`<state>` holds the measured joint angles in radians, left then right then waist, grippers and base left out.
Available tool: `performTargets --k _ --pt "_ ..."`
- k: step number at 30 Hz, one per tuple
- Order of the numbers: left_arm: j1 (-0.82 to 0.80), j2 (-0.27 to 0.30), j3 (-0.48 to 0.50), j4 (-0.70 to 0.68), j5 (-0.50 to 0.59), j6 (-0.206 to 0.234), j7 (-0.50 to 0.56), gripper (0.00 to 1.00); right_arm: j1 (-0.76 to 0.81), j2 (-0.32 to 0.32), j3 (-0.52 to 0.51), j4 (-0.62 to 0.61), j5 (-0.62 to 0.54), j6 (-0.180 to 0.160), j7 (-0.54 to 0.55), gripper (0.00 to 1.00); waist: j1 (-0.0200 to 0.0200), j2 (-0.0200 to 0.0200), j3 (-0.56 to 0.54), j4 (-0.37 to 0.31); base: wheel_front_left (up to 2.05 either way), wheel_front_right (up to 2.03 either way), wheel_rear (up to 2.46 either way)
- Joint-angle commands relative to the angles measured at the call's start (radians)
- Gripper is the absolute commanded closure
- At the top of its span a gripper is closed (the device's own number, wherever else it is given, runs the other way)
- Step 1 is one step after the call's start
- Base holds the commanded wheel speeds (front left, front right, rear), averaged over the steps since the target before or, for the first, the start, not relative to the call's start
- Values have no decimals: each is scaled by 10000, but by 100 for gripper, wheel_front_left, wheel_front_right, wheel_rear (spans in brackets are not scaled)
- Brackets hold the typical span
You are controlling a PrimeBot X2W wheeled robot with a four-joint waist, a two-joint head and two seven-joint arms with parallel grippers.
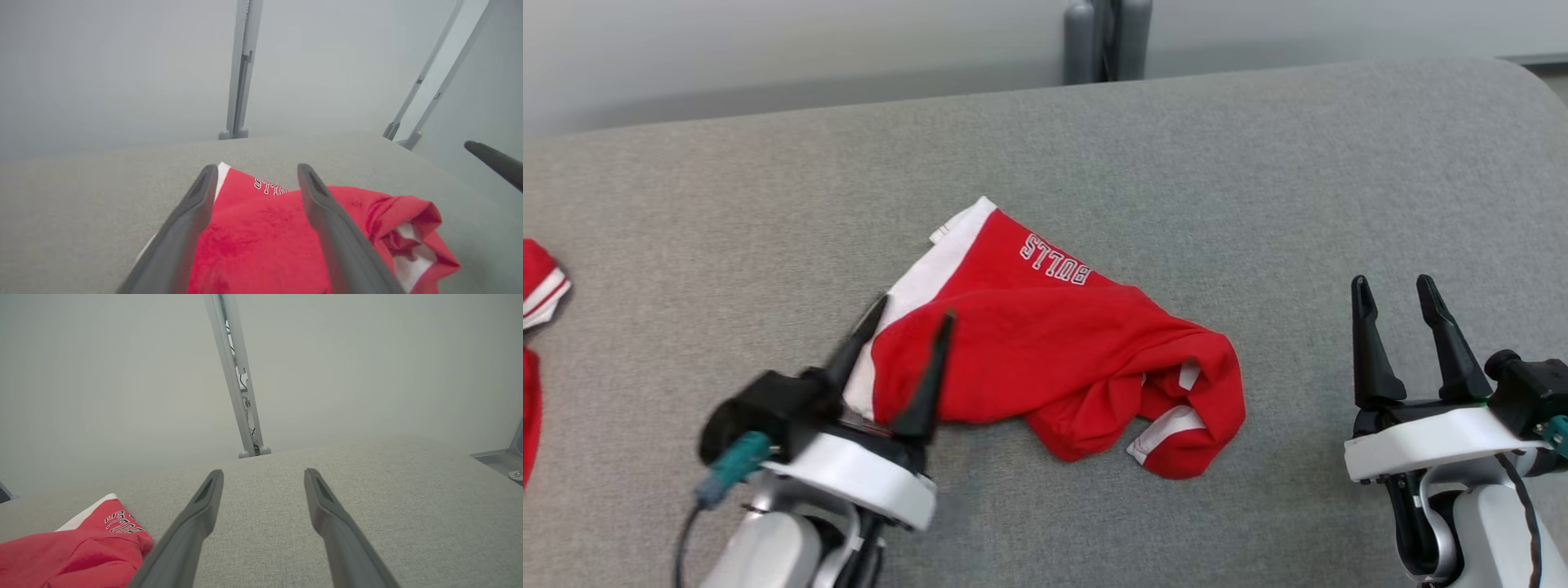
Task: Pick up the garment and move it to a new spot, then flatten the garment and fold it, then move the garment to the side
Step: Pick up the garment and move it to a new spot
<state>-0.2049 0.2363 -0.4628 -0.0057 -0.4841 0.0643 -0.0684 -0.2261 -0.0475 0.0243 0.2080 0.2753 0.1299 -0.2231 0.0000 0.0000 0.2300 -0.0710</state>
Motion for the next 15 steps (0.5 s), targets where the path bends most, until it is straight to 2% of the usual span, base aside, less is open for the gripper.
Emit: performTargets --k 1,8,15 --pt "134 122 516 -88 -76 288 -429 0 122 -63 -82 -187 -154 15 133 0 0 0 -206 215 0 0 0" --pt "355 494 1773 21 -110 885 -1465 0 345 -62 -221 -652 -381 15 480 0 0 0 -527 481 0 0 0" --pt "907 905 2627 17 79 1235 -1822 0 629 -63 -232 -1084 -647 15 772 0 0 0 -752 597 0 0 0"
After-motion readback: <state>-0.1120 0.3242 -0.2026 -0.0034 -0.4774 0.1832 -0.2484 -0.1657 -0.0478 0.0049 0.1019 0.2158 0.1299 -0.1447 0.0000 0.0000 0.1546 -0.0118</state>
